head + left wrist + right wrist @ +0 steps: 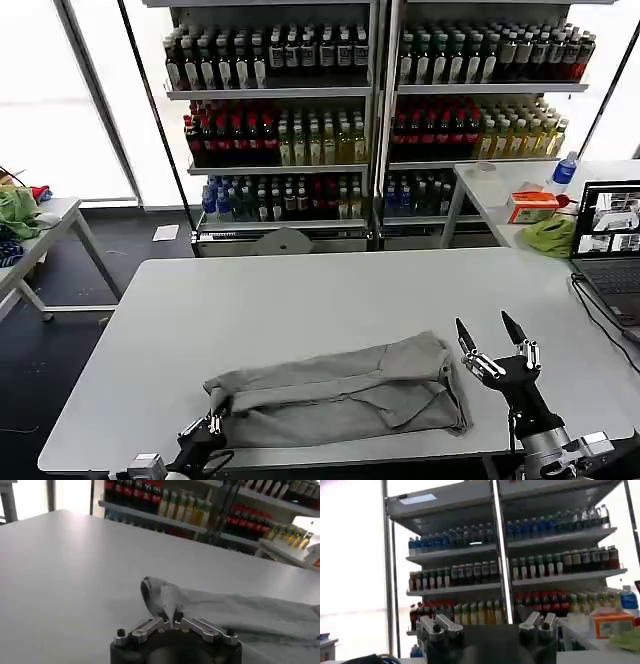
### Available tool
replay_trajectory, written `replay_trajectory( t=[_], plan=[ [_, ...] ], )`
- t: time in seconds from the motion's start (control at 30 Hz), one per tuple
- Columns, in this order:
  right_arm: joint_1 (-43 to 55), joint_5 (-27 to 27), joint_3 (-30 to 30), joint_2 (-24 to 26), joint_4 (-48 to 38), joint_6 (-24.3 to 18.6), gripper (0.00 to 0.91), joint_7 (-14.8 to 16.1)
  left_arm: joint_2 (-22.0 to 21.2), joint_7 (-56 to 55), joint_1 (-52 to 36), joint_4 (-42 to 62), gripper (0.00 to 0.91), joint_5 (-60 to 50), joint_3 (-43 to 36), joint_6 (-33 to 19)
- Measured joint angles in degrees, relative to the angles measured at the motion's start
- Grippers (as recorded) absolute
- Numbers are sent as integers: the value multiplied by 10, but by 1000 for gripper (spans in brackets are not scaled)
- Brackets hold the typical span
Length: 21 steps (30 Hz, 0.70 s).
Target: Fold and organize the clothes.
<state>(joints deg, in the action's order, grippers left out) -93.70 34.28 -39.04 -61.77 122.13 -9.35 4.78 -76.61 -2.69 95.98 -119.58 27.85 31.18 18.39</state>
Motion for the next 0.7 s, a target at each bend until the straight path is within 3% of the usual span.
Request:
replay_trajectory(
  t=[0.3,0.7],
  plan=[
    [8,5,1,7,-3,2,907,-4,29,23,-4,-12,0,33,82,9],
    [16,8,8,10,-3,4,907,-5,142,76,-10,45,0,62,277,31]
  ],
)
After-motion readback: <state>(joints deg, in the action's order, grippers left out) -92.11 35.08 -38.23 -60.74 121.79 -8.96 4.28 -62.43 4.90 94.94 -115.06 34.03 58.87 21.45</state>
